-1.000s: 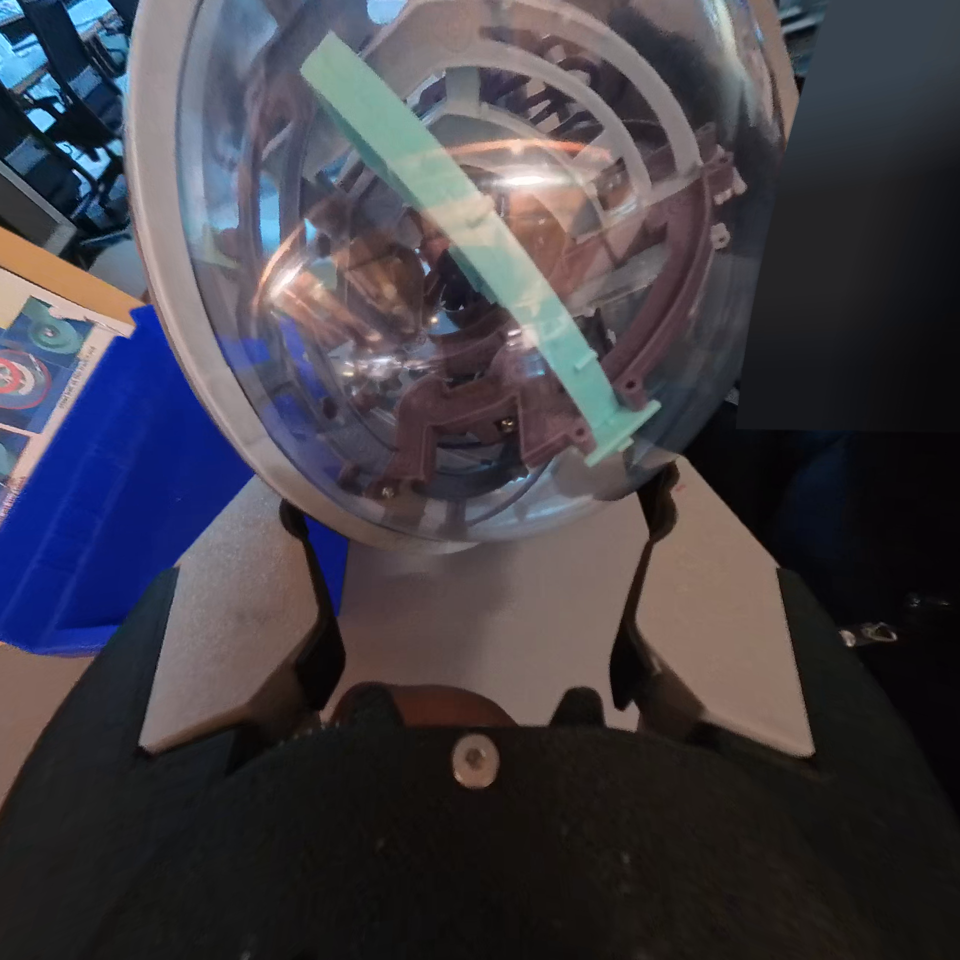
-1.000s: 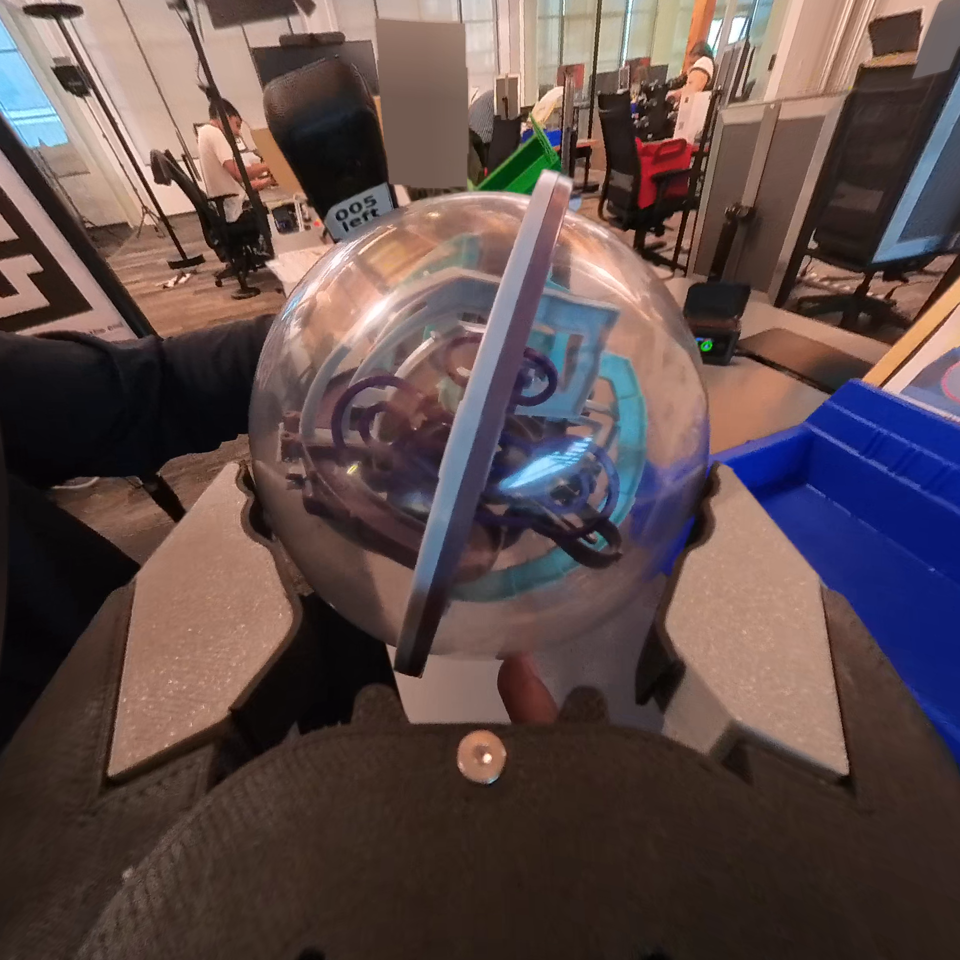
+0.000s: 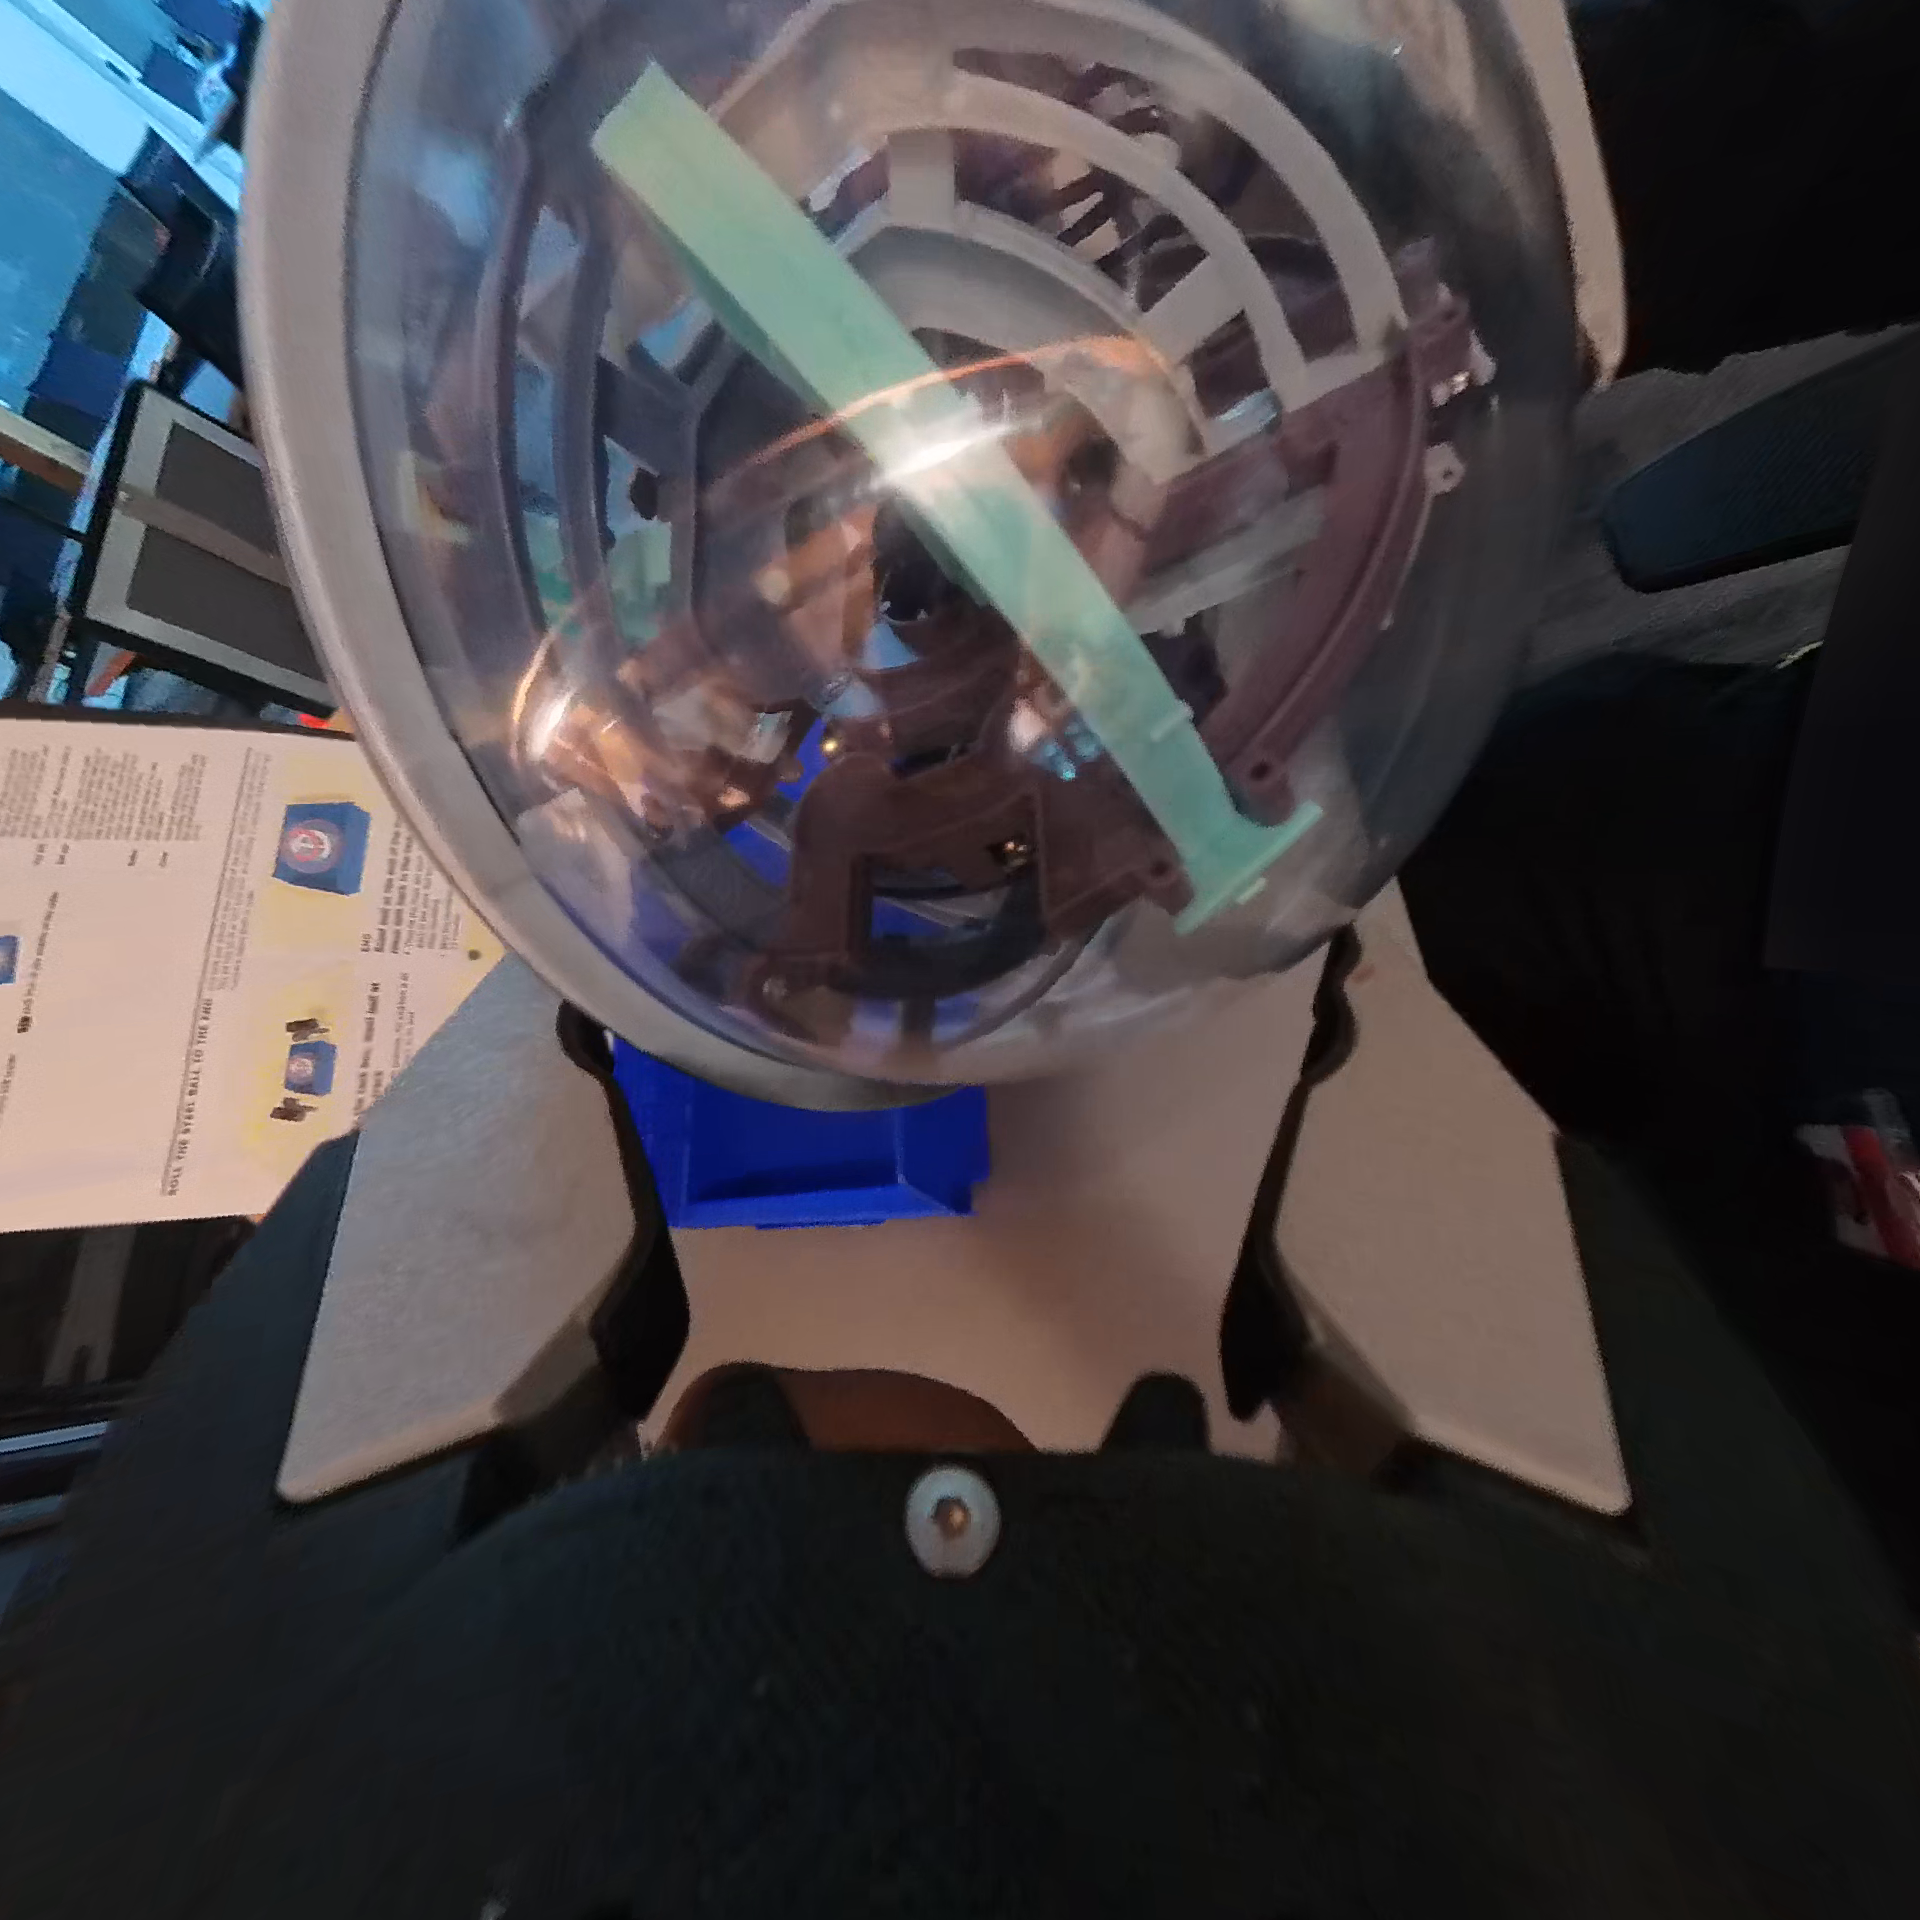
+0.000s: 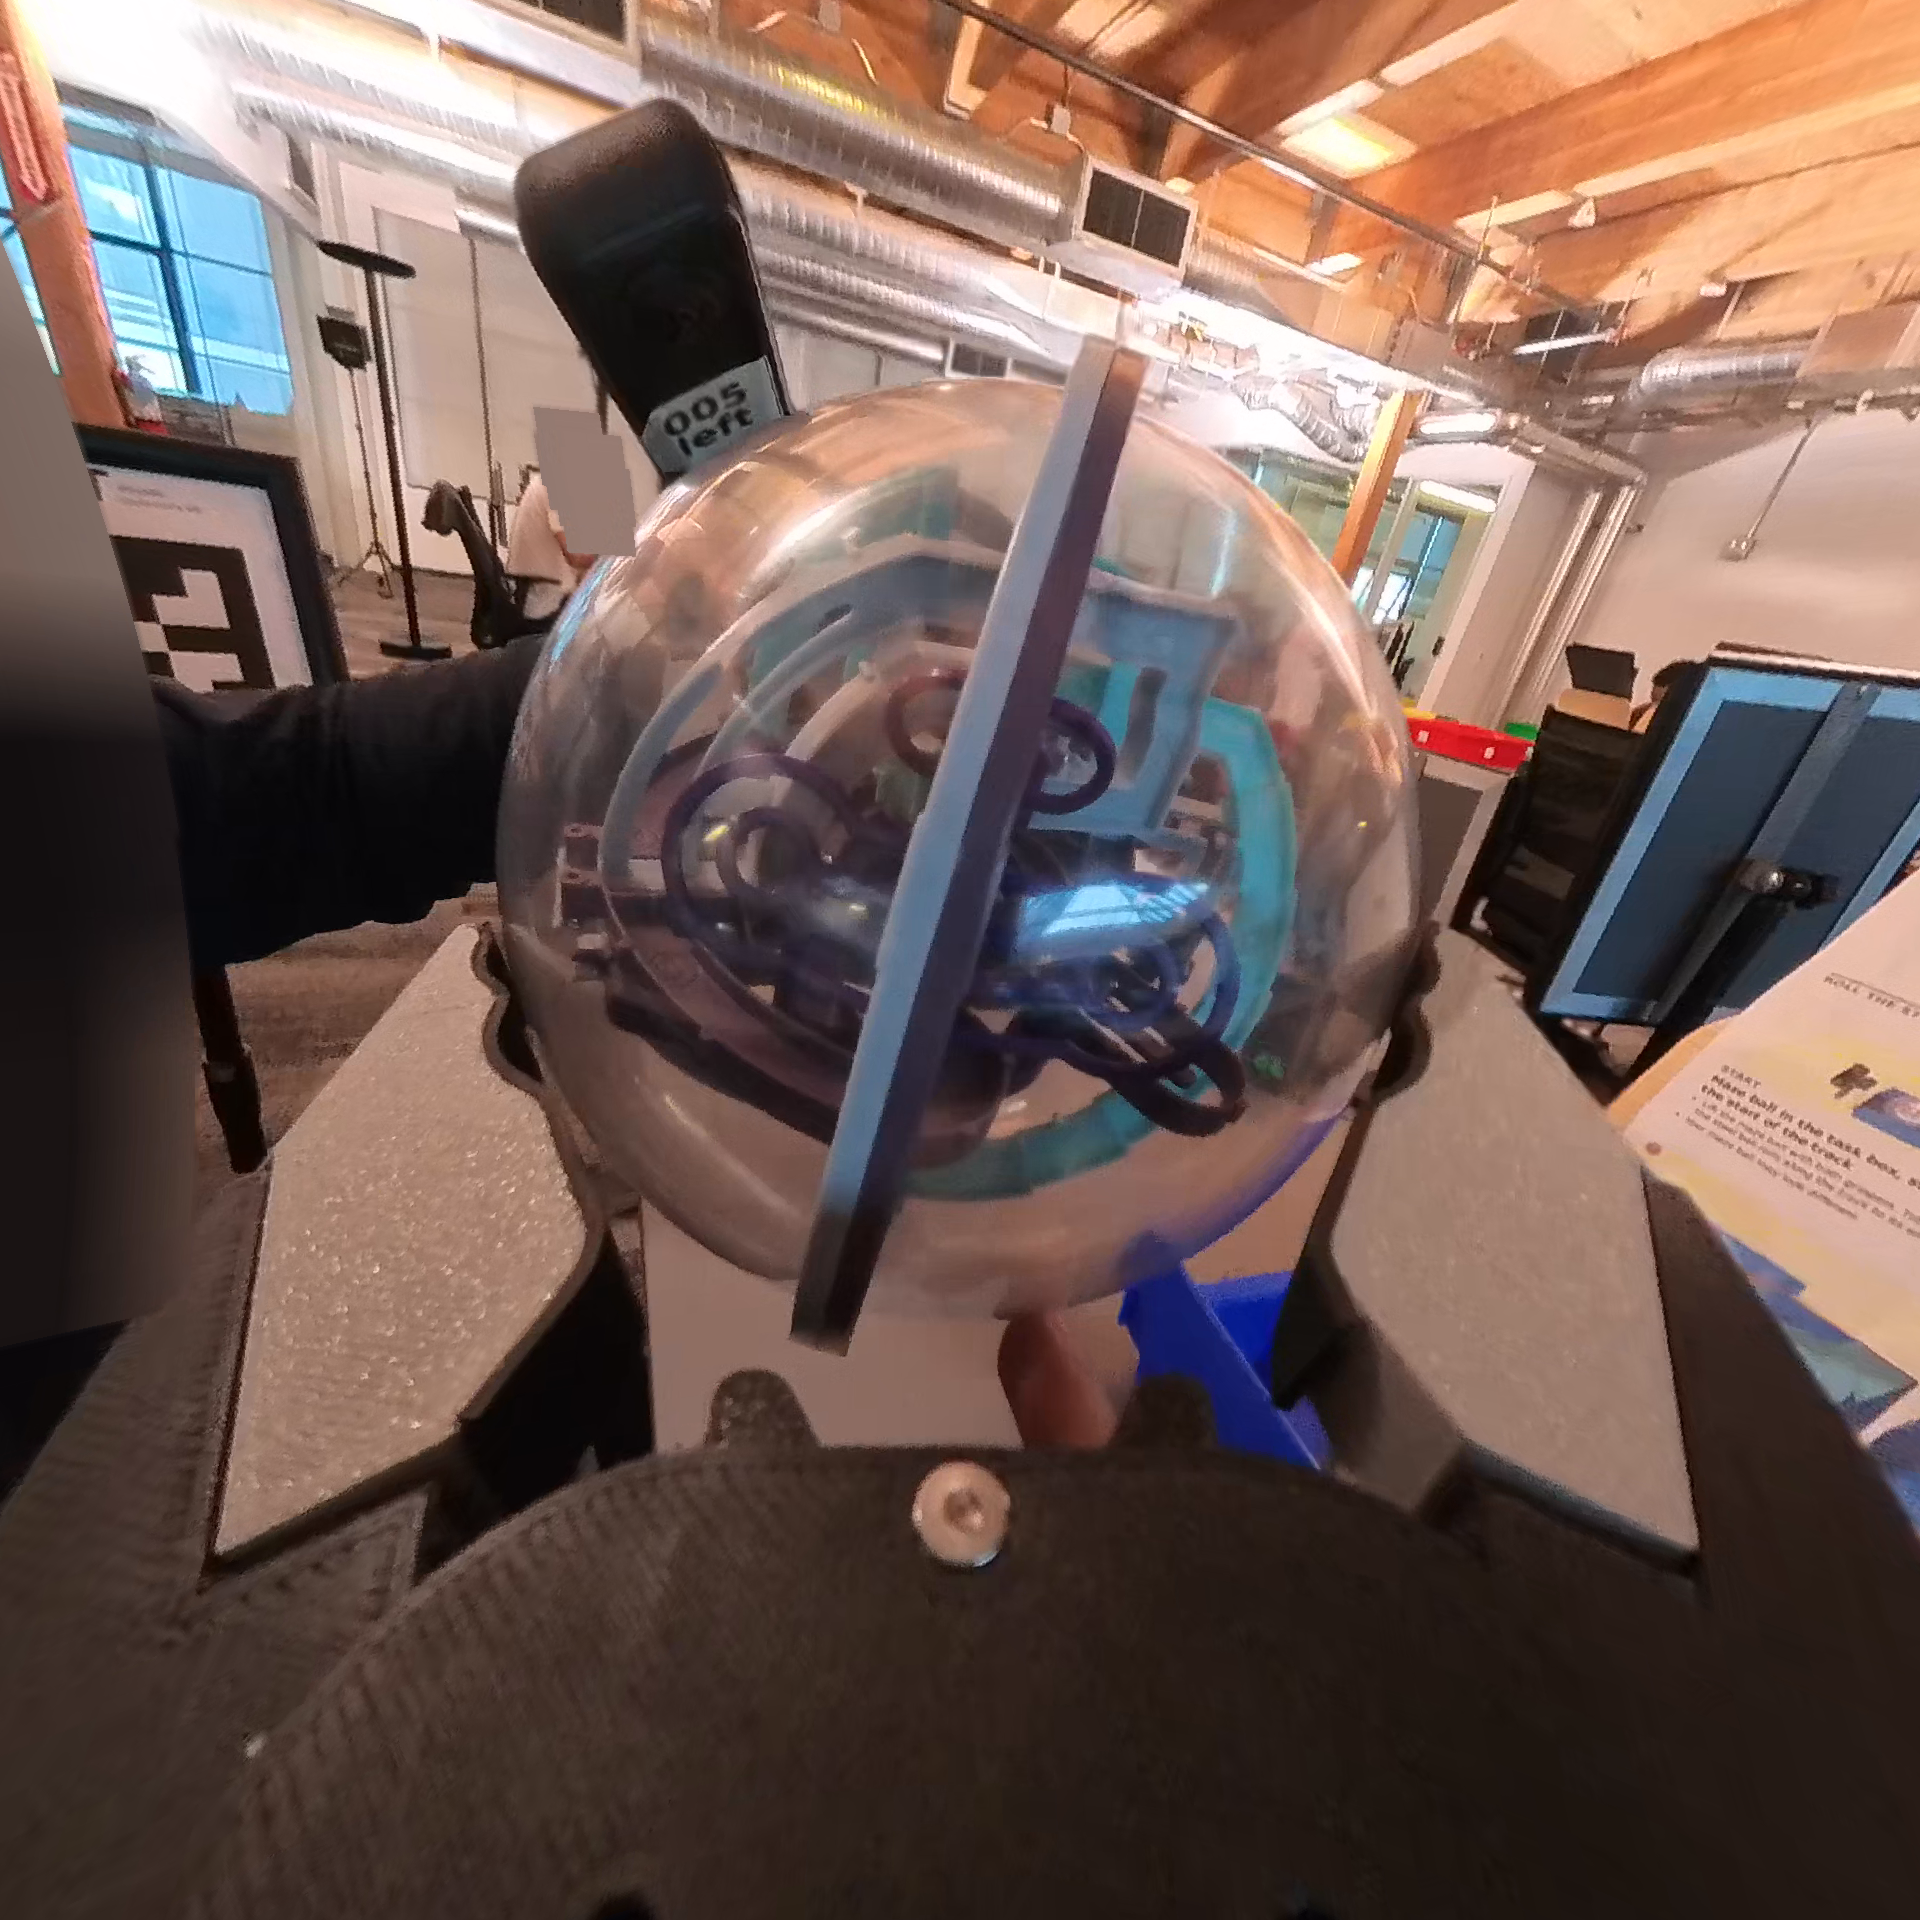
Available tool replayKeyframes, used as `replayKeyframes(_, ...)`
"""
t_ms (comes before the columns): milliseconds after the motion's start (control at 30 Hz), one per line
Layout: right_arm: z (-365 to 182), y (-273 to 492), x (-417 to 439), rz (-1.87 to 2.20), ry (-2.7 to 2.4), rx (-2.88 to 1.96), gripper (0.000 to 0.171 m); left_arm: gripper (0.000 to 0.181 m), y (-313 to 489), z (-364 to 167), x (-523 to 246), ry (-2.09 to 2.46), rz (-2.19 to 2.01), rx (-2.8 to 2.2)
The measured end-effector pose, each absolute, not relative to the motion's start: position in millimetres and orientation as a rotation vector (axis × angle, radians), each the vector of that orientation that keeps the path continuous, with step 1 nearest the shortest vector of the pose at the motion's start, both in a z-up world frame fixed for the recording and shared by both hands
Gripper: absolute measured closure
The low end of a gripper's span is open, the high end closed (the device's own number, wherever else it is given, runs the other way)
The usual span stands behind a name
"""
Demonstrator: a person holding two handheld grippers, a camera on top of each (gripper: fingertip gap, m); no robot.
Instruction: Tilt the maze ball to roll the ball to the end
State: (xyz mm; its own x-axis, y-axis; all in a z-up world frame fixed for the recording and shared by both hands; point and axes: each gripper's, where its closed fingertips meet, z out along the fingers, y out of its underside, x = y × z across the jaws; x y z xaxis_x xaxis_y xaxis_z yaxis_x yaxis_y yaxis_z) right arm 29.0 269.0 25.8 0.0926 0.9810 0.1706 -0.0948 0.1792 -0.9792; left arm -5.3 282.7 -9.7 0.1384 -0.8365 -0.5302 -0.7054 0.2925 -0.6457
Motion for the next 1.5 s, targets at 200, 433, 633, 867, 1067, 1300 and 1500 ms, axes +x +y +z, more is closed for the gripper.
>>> replayKeyframes(200, 31.5, 266.3, 30.1, 1.089, -1.137, -0.985, 0.015, 0.047, 280.5, -2.4, -5.6, 1.611, -0.108, -1.448)
replayKeyframes(433, 32.9, 265.5, 30.7, 1.105, -1.129, -0.99, 0.015, 0.046, 279.7, -1.4, -4.4, 1.608, -0.108, -1.455)
replayKeyframes(633, 34.6, 264.1, 30.7, 1.103, -1.116, -1.076, 0.014, 0.045, 277.8, -6.9, -1.1, 1.569, -0.231, -1.464)
replayKeyframes(867, 36.2, 264.8, 30.1, 1.108, -1.115, -1.105, 0.014, 0.045, 277.9, -6.6, -0.5, 1.555, -0.269, -1.466)
replayKeyframes(1067, 30.9, 263.6, 26.5, 1.122, -1.122, -1.114, 0.014, 0.045, 276.0, -12.2, -4.3, 1.546, -0.275, -1.482)
replayKeyframes(1300, 29.9, 261.2, 25.1, 1.129, -1.127, -1.117, 0.014, 0.045, 273.2, -13.1, -5.4, 1.538, -0.278, -1.487)
replayKeyframes(1500, 22.6, 259.4, 24.1, 1.169, -1.12, -1.126, 0.014, 0.045, 269.5, -20.6, -7.5, 1.532, -0.283, -1.53)
